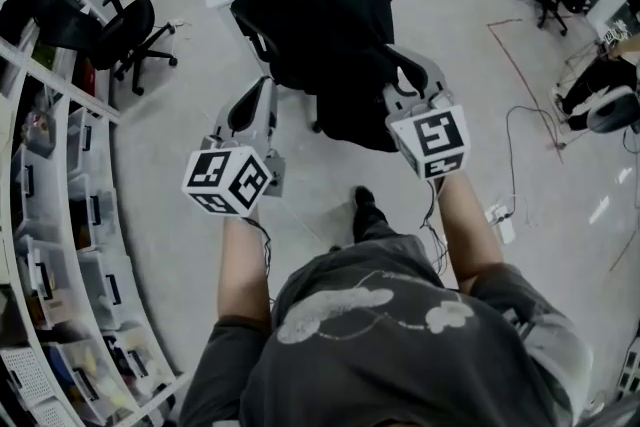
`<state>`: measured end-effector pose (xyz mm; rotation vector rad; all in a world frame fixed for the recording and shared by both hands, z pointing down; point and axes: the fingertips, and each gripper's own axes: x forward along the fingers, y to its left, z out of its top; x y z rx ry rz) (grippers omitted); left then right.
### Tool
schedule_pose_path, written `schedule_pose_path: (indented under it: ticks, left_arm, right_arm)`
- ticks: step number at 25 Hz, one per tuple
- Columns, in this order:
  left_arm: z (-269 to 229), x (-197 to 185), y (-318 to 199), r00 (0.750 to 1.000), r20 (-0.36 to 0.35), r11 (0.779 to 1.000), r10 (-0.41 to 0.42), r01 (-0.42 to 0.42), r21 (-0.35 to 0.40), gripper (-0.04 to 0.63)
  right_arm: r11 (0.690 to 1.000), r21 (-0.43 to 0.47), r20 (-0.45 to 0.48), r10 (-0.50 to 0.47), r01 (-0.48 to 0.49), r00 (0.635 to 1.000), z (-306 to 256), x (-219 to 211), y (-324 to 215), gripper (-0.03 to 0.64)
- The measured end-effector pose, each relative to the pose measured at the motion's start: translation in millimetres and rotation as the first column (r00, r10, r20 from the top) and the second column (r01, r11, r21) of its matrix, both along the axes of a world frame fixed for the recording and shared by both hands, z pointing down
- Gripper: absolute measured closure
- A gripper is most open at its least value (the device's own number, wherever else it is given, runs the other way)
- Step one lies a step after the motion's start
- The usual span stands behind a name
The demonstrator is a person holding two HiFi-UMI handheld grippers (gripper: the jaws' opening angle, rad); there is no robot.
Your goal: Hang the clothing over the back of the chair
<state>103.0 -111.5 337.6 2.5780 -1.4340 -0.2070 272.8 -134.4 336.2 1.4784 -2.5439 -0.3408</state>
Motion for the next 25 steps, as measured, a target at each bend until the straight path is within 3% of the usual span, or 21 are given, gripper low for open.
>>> schedule_pose_path:
  ticks: [6,8,14,17,19,25]
  left_arm:
    - [-1,-2,6,1.0,0.009,1.0,-0.01,0.01,0.005,0.594]
    - [-1,-5,9,1.0,0.009,1.0,-0.013,0.013,0.006,0.594]
    - [7,-4,12,1.0,0.001,1.0,-0.004,0.004,-0.013,0.595]
    - [11,1,16,1.0,0.001,1.0,0.008,-0.008,-0.021,0.594]
    - [14,3,20,1.0,0.001,1.0,0.014,-0.014,-0.026,0.594]
    - [18,1,31,1.0,0.002,0.999,0.008,-0.008,-0.031,0.594]
  right_arm:
    - [0.993,0.09,-0.233,0.094,-0.074,0.968,29,5,4,0.51]
    - [0.992,0.073,-0.273,0.121,-0.105,0.954,45,11,9,0.44]
    - [0.994,-0.016,-0.202,0.105,-0.11,0.974,65,21,24,0.445]
    - [0.994,0.002,-0.176,0.112,-0.114,0.978,60,26,28,0.518]
    - [0.991,-0.004,-0.129,0.129,-0.131,0.983,56,31,33,0.603]
    - [0.994,-0.057,0.041,0.097,-0.094,0.994,50,35,40,0.624]
